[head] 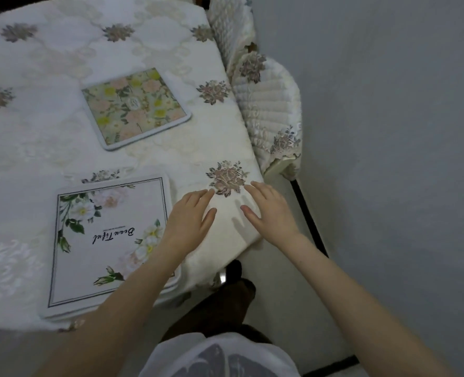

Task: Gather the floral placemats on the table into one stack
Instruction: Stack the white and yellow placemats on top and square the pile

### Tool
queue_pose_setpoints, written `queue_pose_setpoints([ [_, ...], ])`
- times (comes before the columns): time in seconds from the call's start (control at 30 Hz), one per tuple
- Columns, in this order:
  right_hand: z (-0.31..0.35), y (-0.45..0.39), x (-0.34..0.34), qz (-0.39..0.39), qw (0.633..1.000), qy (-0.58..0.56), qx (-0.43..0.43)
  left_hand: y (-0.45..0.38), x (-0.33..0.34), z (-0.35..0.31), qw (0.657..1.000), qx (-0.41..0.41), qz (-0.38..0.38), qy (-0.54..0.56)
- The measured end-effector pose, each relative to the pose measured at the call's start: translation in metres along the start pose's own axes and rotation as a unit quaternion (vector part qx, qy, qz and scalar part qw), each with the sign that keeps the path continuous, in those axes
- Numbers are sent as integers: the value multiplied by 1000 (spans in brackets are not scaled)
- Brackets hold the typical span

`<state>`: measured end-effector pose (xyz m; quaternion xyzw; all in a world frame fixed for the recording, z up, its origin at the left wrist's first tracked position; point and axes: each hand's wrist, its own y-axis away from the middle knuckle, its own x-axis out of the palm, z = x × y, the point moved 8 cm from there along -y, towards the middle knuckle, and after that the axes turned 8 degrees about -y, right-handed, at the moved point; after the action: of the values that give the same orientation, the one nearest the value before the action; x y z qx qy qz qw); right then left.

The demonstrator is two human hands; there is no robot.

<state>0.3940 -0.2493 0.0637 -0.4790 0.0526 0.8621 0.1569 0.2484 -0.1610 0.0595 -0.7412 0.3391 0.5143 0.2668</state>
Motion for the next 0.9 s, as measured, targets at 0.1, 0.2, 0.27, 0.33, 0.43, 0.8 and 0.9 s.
queue_pose_setpoints([
  [0.1,-6,-47,0,27,999,11,-37,-30,3,15,998,-50,-29,26],
  [0.2,-11,-93,-8,43,997,14,-66,-63,-1,25,994,-89,-53,41],
  [0.27,-12,-121,-16,50,995,13,-82,-84,-7,30,993,-94,-66,41],
  [0.33,-13,-147,-24,55,993,16,-100,-102,-15,36,991,-104,-77,37],
  [0.43,-11,-180,-33,62,990,17,-128,-126,-32,49,986,-134,-98,34],
  [0.8,7,-306,-27,111,962,-9,-249,-153,-51,100,950,-277,-145,17],
  [0.9,6,-339,-12,141,947,-13,-288,-156,-43,108,933,-332,-140,6],
])
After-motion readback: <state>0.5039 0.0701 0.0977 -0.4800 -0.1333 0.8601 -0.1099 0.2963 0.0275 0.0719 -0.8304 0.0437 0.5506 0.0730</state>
